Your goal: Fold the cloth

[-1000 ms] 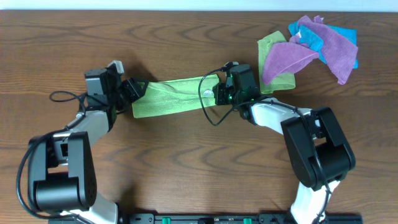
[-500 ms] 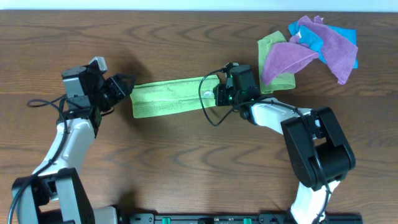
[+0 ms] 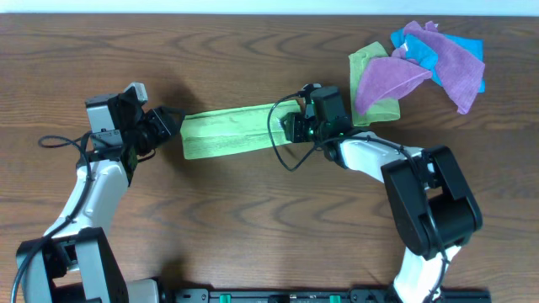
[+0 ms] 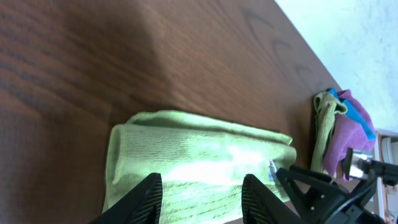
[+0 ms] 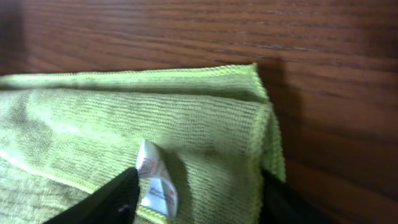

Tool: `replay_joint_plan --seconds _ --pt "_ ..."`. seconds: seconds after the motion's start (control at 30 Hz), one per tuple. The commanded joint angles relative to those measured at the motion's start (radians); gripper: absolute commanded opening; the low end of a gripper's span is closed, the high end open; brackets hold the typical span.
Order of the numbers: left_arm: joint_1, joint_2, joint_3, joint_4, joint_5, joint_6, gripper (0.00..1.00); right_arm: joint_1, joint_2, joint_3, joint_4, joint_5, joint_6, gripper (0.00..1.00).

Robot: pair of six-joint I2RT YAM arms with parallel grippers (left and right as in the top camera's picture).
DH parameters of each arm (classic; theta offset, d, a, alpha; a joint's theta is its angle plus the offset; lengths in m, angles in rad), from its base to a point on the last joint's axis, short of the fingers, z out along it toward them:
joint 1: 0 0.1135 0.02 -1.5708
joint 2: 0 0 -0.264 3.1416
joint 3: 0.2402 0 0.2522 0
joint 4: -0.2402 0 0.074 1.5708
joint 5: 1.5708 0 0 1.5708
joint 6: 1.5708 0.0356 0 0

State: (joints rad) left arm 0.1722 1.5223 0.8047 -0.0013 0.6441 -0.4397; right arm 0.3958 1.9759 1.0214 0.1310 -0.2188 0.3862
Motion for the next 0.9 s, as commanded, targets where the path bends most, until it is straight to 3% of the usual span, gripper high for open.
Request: replay_joint_plan --seconds 0.0,0.23,0.4,0.53,0.63,0.87 --pt "-0.005 -0.008 0.016 -0.018 0.003 0.019 0.44 0.004 -0.051 0.009 -0.026 -0.002 0.020 0.68" --pt "-0.016 -0.008 0.016 -0.044 0.008 -0.003 0.45 0.004 -0.137 0.009 -0.131 0.006 0.022 0.76" --pt "-0.053 -0.008 0.016 -0.043 0.005 -0.023 0.44 0.004 -0.212 0.009 -0.196 0.013 0.029 0.76" --pt "-0.108 -0.006 0.016 -0.042 -0.070 -0.034 0.31 -0.002 -0.280 0.009 -0.256 0.039 0.067 0.77" --pt "-0.167 -0.006 0.016 -0.042 -0.195 -0.040 0.06 -0.015 -0.329 0.009 -0.332 0.034 0.139 0.77" --pt "-0.212 0.099 0.016 0.037 -0.285 -0.079 0.06 -0.062 -0.333 0.009 -0.421 -0.044 0.220 0.79"
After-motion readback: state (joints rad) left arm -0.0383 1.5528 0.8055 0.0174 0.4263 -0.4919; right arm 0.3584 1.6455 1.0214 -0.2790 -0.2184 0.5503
